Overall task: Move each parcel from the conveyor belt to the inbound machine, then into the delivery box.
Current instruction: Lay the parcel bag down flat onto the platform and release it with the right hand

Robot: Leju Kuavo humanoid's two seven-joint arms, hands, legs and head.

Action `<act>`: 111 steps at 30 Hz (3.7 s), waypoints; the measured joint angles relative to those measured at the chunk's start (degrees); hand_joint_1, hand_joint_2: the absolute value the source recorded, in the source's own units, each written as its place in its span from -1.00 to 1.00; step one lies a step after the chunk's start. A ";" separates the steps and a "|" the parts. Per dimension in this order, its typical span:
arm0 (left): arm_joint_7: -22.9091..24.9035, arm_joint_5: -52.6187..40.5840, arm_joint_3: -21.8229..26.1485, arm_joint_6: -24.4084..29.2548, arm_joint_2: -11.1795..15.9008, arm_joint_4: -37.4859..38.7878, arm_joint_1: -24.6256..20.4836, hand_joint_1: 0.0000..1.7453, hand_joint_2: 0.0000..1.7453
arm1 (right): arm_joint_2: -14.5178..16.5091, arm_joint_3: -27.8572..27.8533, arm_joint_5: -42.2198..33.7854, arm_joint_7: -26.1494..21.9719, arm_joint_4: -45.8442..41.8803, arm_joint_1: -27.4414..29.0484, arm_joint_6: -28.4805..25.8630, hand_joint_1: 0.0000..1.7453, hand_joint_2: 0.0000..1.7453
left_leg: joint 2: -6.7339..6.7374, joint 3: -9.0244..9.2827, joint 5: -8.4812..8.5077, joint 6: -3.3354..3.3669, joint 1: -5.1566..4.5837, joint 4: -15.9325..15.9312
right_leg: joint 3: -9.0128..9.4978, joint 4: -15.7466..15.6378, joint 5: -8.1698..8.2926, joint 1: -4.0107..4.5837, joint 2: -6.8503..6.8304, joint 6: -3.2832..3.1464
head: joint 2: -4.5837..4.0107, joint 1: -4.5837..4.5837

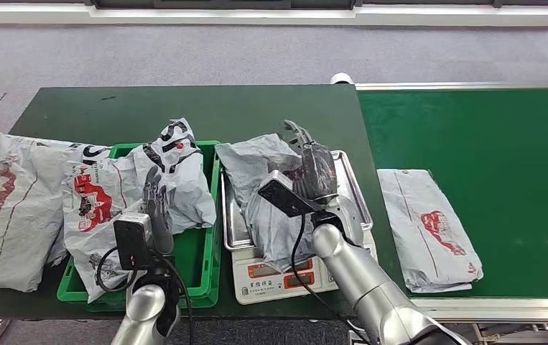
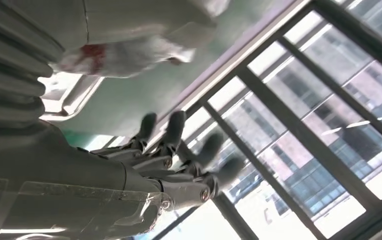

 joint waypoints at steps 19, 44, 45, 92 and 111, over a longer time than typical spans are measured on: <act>-7.10 -5.51 0.00 7.83 0.30 -8.01 2.96 -1.00 -1.00 | -3.86 -1.48 7.42 2.56 -18.18 14.79 -1.62 -1.00 -1.00 | 0.02 -0.05 -0.06 -0.02 0.00 0.00 | -0.06 -0.02 -0.01 0.00 0.02 0.00 | 0.00 0.00; 6.80 -43.42 -9.02 8.18 3.43 -8.85 1.55 -1.00 -1.00 | -7.92 -3.50 3.87 -3.26 -49.03 32.17 -1.98 -1.00 0.50 | 0.11 -0.04 -0.13 0.00 -0.01 0.00 | -0.08 -0.07 -0.03 -0.01 0.06 -0.01 | 0.00 0.00; 7.68 -45.88 -9.31 7.69 3.50 -8.75 1.35 -1.00 -1.00 | -7.96 -3.60 3.42 -3.65 -49.50 32.53 -1.90 -1.00 1.00 | 0.09 -0.04 -0.13 0.00 -0.01 0.00 | -0.07 -0.08 -0.03 -0.01 0.04 -0.01 | 0.00 0.00; 9.19 -57.08 -25.83 -13.23 -5.40 43.77 -27.21 1.00 1.00 | -9.15 -5.79 -9.29 -14.75 -63.23 35.14 -2.75 -1.00 1.00 | -0.05 0.28 0.05 0.17 -0.11 0.01 | 0.39 -0.09 0.14 -0.10 -0.10 0.03 | 0.00 -0.02; 7.87 -41.20 -18.51 -1.92 -1.16 21.32 -19.03 1.00 1.00 | -8.93 -5.90 -10.69 -15.94 -64.74 37.30 -4.12 -1.00 1.00 | -0.05 -0.10 0.12 0.10 -0.10 0.00 | 0.01 -0.07 0.19 -0.09 -0.09 0.03 | 0.00 -0.02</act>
